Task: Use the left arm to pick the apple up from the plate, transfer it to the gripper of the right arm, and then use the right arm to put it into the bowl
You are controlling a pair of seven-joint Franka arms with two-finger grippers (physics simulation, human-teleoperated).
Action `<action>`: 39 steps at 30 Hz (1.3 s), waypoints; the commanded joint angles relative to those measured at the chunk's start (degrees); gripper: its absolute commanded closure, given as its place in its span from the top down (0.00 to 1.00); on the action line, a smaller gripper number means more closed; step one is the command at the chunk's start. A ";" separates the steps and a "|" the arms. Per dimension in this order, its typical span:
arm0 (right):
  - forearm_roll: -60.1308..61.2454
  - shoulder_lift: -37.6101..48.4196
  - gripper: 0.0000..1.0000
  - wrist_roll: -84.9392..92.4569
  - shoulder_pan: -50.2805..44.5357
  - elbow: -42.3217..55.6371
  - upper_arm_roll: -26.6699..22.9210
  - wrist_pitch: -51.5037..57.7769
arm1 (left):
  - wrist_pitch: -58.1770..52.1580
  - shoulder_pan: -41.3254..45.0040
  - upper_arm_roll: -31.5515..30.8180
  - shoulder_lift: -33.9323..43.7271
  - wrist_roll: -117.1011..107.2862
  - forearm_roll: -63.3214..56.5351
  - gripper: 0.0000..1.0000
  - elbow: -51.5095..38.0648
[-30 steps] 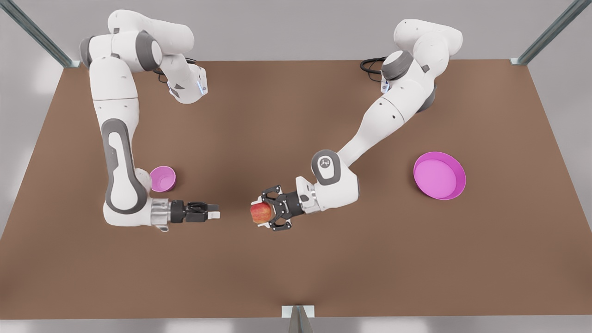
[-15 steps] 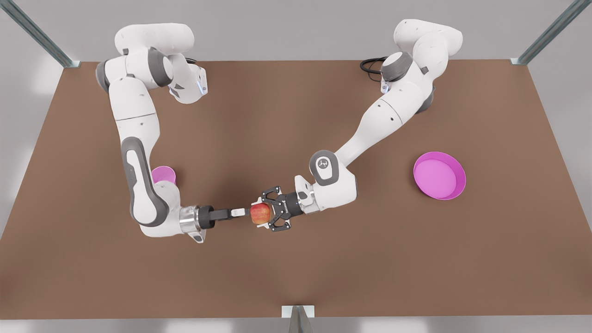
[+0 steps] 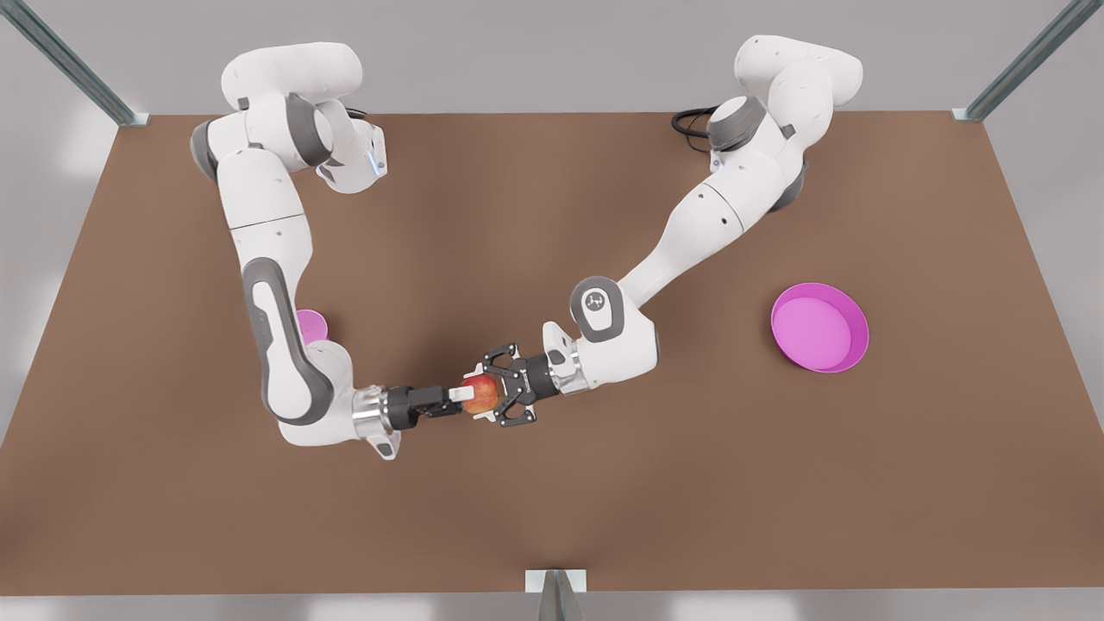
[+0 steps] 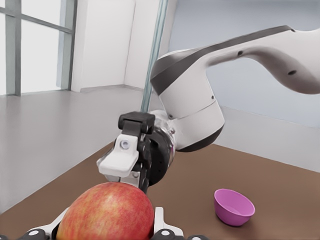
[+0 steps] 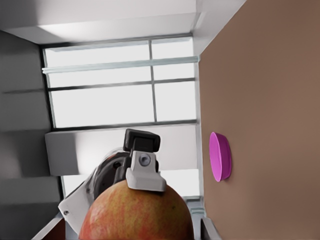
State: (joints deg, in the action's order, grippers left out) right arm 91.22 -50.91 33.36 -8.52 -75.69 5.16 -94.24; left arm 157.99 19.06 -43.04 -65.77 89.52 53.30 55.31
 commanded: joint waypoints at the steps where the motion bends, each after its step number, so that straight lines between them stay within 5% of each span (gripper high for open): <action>1: 0.62 0.02 1.00 4.87 -0.44 0.02 0.02 -1.48 | -0.14 0.01 -0.03 0.11 3.03 0.05 0.75 -0.03; 6: 2.20 -0.07 1.00 5.31 -2.20 0.02 -0.06 -2.88 | -0.05 0.01 -0.03 0.11 3.03 -0.03 0.75 -0.03; 8: 2.29 -0.07 0.81 5.31 -2.38 0.02 0.02 -2.97 | -0.05 0.01 -0.03 0.11 3.03 -0.03 0.75 -0.03; 11: 2.29 -0.07 0.75 5.31 -2.38 0.02 -0.06 -2.97 | -0.05 0.01 -0.03 0.11 3.03 -0.03 0.75 -0.03; 13: 2.29 0.02 0.75 5.22 -2.38 0.02 -0.06 -2.97 | -0.05 0.01 0.06 0.11 3.03 -0.03 1.00 -0.03; 24: -2.18 0.20 0.75 6.19 0.08 -0.42 -0.68 -2.18 | 0.83 -1.84 0.33 0.99 3.03 -0.03 1.00 3.48; 28: -12.64 0.63 0.75 6.37 4.65 -1.38 -0.33 -0.78 | 0.91 -8.34 -2.22 6.00 3.03 0.05 1.00 14.03; 31: -23.80 3.88 0.75 6.28 10.10 -4.11 -0.06 2.92 | 0.91 -19.76 -4.86 17.06 -0.29 0.05 1.00 30.98; 34: -34.70 11.43 0.75 6.37 13.44 -10.69 -0.06 3.97 | -15.73 -35.84 1.62 40.68 -23.82 -15.37 1.00 53.40; 35: -38.82 14.07 0.75 6.37 14.58 -13.07 -0.06 3.97 | -35.50 -36.11 9.19 46.76 -38.93 -34.16 1.00 49.65; 36: -42.61 16.80 0.75 6.54 15.64 -16.14 -0.06 3.62 | -54.75 -36.29 9.47 48.72 -50.45 -49.91 1.00 40.61; 39: -51.75 21.11 0.75 7.33 17.57 -20.37 -0.15 2.48 | -74.58 -36.20 9.29 48.98 -74.03 -66.47 1.00 26.17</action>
State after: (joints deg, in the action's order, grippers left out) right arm 48.19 -30.54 38.92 8.82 -95.59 5.05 -91.97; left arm 117.42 -17.11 -33.90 -17.44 73.05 5.99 83.68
